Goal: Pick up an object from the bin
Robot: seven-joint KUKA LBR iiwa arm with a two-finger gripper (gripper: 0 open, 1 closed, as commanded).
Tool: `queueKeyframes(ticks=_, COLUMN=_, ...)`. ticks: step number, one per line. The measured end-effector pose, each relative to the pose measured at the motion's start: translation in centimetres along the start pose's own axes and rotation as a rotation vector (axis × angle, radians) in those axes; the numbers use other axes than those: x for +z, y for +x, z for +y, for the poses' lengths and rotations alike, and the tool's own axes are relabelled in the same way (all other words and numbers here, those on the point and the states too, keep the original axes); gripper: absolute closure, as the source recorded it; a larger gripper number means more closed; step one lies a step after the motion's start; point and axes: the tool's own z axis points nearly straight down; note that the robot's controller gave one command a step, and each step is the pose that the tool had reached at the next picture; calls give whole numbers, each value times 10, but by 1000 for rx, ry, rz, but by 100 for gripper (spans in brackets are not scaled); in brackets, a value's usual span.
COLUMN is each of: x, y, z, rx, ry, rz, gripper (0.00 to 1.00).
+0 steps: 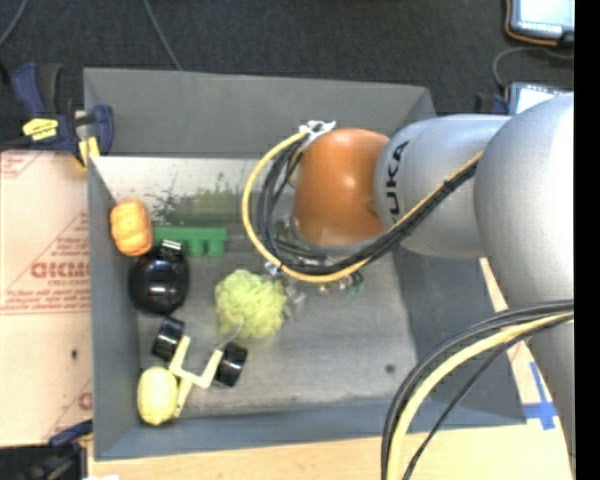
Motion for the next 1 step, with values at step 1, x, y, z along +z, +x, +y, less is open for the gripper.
queueKeyframes(ticks=1, x=0, y=0, z=0, rx=0, ry=0, rz=0, gripper=100)
